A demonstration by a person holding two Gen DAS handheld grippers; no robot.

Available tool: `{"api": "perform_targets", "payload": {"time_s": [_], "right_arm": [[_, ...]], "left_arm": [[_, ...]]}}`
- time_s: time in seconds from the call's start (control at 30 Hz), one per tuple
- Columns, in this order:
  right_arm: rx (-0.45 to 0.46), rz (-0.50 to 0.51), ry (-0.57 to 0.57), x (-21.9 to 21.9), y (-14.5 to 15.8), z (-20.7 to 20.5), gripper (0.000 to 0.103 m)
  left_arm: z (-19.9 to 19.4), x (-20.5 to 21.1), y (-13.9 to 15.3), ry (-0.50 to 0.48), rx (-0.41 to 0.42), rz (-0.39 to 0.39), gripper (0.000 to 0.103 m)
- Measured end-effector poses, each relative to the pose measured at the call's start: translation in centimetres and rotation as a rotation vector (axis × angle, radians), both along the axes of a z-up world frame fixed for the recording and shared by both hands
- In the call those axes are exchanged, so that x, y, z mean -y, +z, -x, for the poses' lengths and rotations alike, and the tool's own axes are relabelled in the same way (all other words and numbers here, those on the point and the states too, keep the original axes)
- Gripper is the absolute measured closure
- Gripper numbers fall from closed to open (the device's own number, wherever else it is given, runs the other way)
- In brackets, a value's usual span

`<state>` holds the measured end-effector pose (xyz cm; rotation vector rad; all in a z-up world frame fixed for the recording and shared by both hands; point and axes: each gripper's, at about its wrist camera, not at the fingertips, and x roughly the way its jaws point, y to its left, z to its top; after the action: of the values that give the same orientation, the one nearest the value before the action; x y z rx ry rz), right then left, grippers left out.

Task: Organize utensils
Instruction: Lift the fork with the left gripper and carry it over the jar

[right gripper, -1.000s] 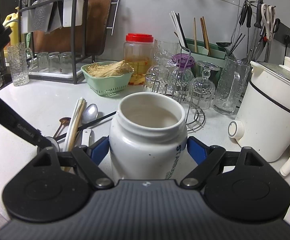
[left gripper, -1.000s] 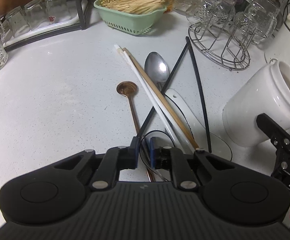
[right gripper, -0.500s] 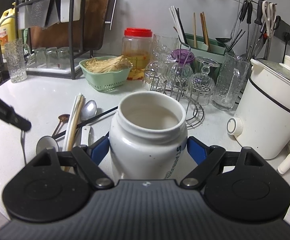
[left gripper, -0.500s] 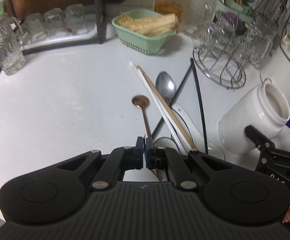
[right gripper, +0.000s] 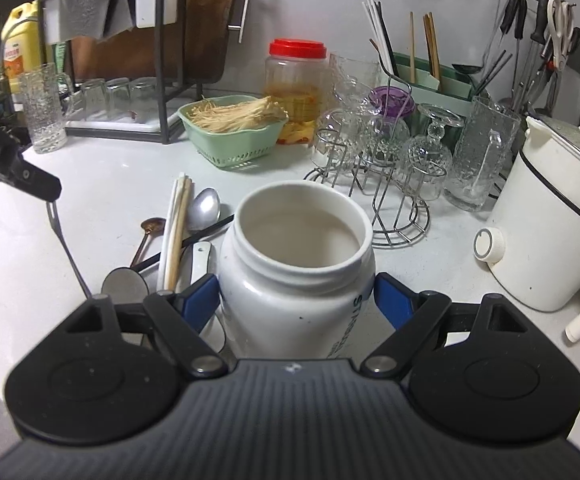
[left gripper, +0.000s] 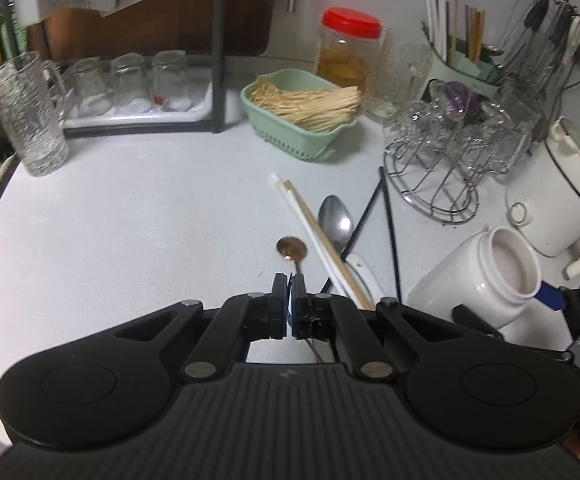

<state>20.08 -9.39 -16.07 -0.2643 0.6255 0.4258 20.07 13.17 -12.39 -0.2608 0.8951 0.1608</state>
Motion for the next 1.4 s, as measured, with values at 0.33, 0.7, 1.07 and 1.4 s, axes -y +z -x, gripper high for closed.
{"api": "perform_targets", "payload": {"time_s": [0.33, 0.7, 1.07, 1.4], "right_arm": [[-0.067, 0.020, -0.094, -1.0, 0.5, -0.2, 0.017], [-0.077, 0.031, -0.077, -0.8, 0.5, -0.3, 0.016], [-0.063, 0.022, -0.069, -0.8, 0.4, -0.2, 0.017], [-0.058, 0.016, -0.047, -0.6, 0.4, 0.0, 0.016]], "left_arm": [[-1.1, -1.7, 2.3, -0.116, 0.051, 0.074, 0.101], [-2.2, 0.0, 5.3, -0.152, 0.081, 0.042, 0.101], [-3.9, 3.4, 9.1, -0.224, 0.129, -0.026, 0.101], [-4.5, 6.3, 13.5, -0.286, 0.189, -0.045, 0.101]]}}
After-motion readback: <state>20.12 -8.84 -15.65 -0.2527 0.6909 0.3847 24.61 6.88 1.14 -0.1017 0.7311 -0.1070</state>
